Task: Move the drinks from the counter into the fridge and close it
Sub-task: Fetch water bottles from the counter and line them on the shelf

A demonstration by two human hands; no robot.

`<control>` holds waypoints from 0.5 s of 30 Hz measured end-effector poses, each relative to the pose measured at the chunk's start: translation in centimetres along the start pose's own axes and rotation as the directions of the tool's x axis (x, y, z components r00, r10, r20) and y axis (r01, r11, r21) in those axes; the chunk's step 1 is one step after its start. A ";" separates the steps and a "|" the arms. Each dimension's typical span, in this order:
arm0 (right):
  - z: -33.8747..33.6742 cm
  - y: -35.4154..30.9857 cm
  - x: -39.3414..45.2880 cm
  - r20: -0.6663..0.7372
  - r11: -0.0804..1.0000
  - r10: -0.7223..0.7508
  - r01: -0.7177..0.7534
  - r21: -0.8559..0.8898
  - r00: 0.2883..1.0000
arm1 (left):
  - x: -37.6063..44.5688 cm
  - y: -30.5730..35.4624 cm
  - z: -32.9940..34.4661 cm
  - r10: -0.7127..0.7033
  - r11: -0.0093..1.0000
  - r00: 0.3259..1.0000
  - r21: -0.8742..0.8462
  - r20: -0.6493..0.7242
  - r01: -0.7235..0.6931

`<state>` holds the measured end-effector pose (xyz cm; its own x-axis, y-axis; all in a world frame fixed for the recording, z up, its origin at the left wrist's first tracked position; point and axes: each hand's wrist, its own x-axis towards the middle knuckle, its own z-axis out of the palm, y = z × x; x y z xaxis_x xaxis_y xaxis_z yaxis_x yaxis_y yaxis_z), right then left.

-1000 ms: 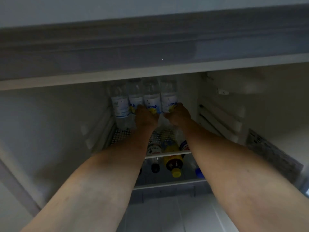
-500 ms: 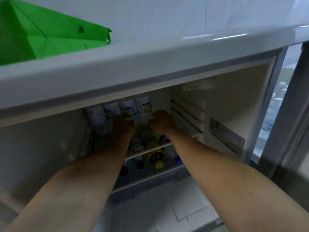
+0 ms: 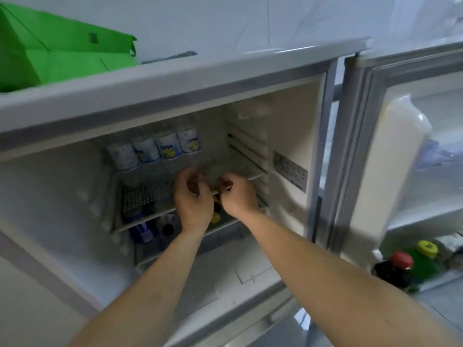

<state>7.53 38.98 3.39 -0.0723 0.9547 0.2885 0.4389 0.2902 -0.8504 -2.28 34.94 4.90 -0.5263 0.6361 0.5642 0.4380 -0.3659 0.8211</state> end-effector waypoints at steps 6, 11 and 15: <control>-7.0 7.2 -13.1 -0.071 0.993 0.115 -0.114 0.020 0.991 | -13.1 2.5 0.0 -0.003 0.993 0.982 -0.115 0.191 0.026; -15.4 14.1 -26.8 -0.254 0.929 0.369 -0.365 0.068 0.894 | -25.9 3.4 1.6 -0.118 0.976 0.884 -0.112 0.452 0.187; -22.0 19.3 -38.3 -0.427 0.785 0.605 -0.592 0.181 0.672 | -35.2 2.3 2.4 -0.227 0.963 0.656 0.066 0.720 0.261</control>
<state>38.45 6.63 -14.40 0.5995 0.7892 -0.1330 0.2253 -0.3258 -0.9182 19.03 13.33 -13.29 0.0795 0.9894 0.1216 0.3323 -0.1413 0.9325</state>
